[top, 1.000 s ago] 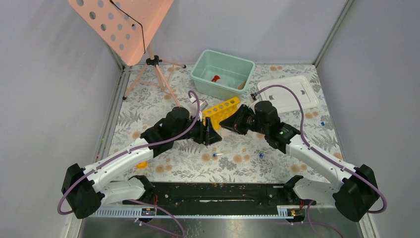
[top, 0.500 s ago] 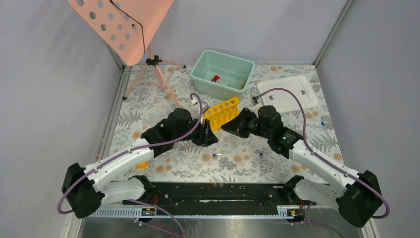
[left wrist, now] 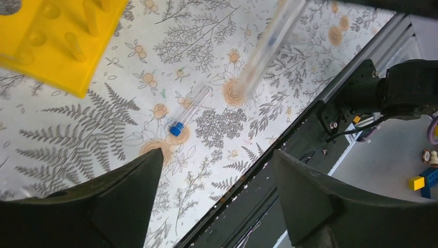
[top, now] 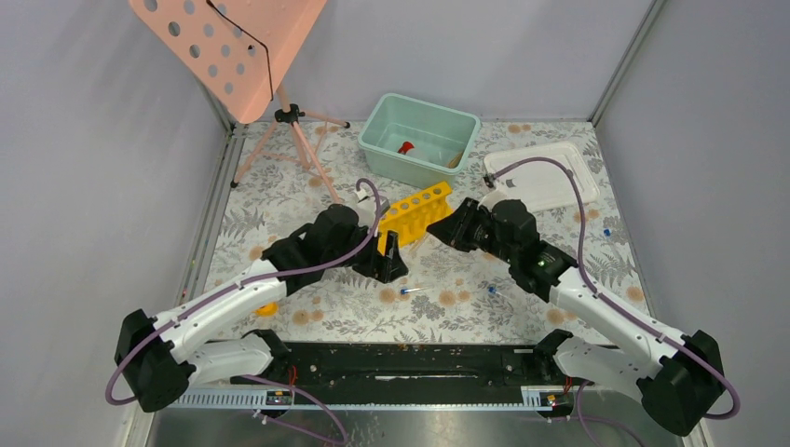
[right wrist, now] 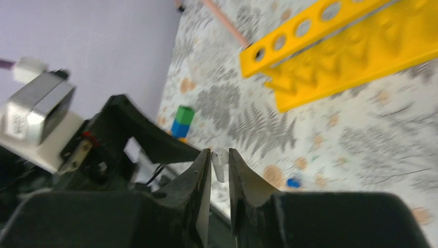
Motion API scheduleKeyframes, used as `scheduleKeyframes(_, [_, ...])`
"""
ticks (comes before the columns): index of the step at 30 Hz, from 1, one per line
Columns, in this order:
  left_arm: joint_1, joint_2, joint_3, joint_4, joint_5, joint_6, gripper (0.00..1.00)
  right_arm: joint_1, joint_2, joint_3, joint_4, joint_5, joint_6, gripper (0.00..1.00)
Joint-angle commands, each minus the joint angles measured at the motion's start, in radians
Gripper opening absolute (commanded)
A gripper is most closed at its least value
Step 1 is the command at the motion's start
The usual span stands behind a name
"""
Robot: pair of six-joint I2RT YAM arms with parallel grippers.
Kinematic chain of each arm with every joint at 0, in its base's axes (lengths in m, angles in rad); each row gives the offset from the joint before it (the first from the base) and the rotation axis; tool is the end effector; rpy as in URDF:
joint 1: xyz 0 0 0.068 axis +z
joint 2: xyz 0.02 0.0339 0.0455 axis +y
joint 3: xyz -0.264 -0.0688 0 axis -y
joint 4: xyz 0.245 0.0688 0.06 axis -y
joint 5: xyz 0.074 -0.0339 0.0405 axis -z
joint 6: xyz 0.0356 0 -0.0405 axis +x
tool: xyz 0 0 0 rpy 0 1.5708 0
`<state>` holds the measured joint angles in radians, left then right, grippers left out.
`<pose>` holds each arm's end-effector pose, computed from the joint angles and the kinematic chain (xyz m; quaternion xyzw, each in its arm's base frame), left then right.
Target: Organize the chemistry lab equipment
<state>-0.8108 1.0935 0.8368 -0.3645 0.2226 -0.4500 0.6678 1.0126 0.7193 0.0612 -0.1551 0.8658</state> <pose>0.1592 -0.1789 0.2805 0.2085 0.8604 -0.3476 0.3088 0.1837 0.1519 0.2989 0.0294 0.7828 0.4730 0.4033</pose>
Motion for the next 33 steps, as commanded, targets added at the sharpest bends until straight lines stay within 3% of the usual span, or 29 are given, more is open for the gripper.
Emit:
scheduleKeyframes(1, [0.0,-0.096,0.096,-0.096,-0.079,0.066,0.87,0.006,-0.038,0.025,0.016,0.278,-0.232,0.17])
scheduleKeyframes(3, [0.001,-0.144,0.133,-0.157,-0.143,0.1,0.99,0.006,-0.031,0.016,0.038,0.382,-0.314,0.17])
scheduleKeyframes(8, [0.0,-0.255,0.185,-0.299,-0.339,0.183,0.99,0.007,0.048,0.01,0.12,0.558,-0.507,0.17])
scheduleKeyframes(13, [0.0,-0.384,0.12,-0.31,-0.48,0.217,0.99,0.005,0.175,0.054,0.191,0.653,-0.62,0.17])
scheduleKeyframes(21, [0.0,-0.479,0.052,-0.286,-0.553,0.219,0.99,0.005,0.349,0.137,0.289,0.683,-0.678,0.18])
scheduleKeyframes(33, [0.0,-0.497,0.044,-0.281,-0.572,0.232,0.99,0.005,0.434,0.198,0.316,0.705,-0.696,0.19])
